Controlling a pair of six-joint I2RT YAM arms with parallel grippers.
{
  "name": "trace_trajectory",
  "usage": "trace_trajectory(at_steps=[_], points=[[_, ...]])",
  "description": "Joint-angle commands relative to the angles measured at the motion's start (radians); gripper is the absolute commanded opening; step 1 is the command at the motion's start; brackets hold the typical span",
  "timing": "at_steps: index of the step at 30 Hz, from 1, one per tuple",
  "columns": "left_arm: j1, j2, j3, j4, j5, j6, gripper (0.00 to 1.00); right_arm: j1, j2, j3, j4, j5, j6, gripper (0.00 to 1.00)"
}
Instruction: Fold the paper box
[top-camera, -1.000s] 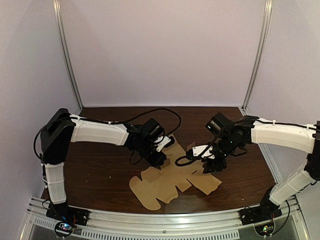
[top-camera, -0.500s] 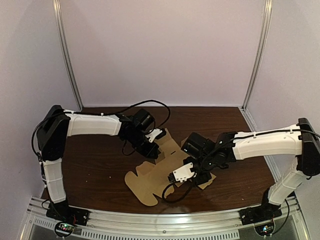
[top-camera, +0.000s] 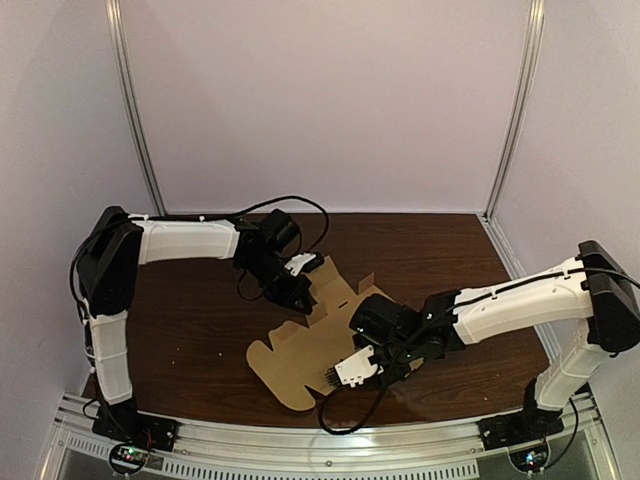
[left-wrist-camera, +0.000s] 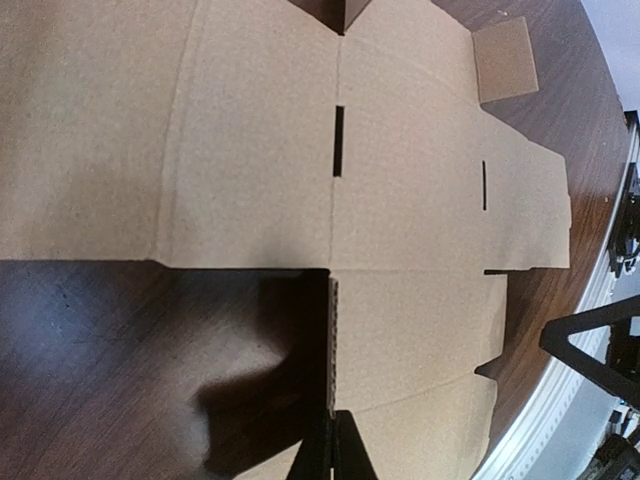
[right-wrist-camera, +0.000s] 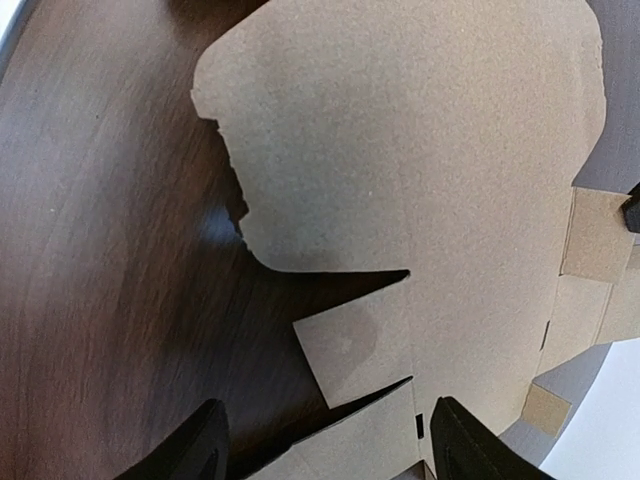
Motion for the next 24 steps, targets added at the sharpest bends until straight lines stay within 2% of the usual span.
trace_trajectory(at_steps=[1, 4, 10, 18, 24], points=[[0.034, 0.04, 0.026, -0.027, 0.102, -0.053, 0.0, 0.023, 0.037, -0.041, 0.131, 0.065, 0.007, 0.71], [0.05, 0.056, 0.029, -0.031, 0.153, -0.074, 0.0, 0.038, 0.056, -0.056, 0.196, 0.099, 0.006, 0.74], [0.06, 0.072, 0.037, -0.048, 0.186, -0.077, 0.0, 0.054, 0.087, -0.072, 0.227, 0.112, -0.009, 0.74], [0.06, 0.074, 0.035, -0.065, 0.166, -0.045, 0.0, 0.054, 0.092, -0.055, 0.222, 0.153, -0.025, 0.49], [0.059, 0.072, 0.044, -0.096, 0.117, 0.005, 0.0, 0.053, 0.051, -0.051, 0.219, 0.173, -0.04, 0.36]])
